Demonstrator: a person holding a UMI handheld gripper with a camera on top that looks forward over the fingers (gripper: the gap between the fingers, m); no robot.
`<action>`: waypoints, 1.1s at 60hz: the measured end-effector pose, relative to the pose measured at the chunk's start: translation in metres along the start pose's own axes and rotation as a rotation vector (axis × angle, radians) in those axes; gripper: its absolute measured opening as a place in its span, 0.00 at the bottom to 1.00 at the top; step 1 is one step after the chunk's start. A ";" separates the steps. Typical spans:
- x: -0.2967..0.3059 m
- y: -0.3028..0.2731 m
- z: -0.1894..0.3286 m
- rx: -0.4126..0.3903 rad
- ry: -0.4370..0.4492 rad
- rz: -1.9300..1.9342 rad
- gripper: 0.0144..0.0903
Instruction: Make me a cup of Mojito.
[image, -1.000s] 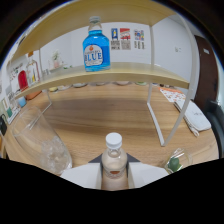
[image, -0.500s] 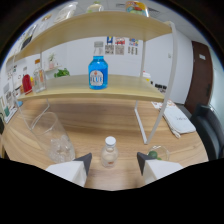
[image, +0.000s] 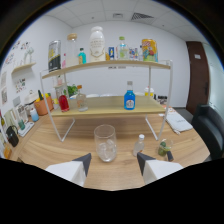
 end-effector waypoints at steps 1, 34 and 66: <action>-0.003 0.003 0.000 -0.004 -0.002 0.001 0.94; -0.134 -0.146 -0.031 0.199 -0.088 -0.090 0.93; -0.236 -0.309 0.038 0.348 -0.076 -0.013 0.94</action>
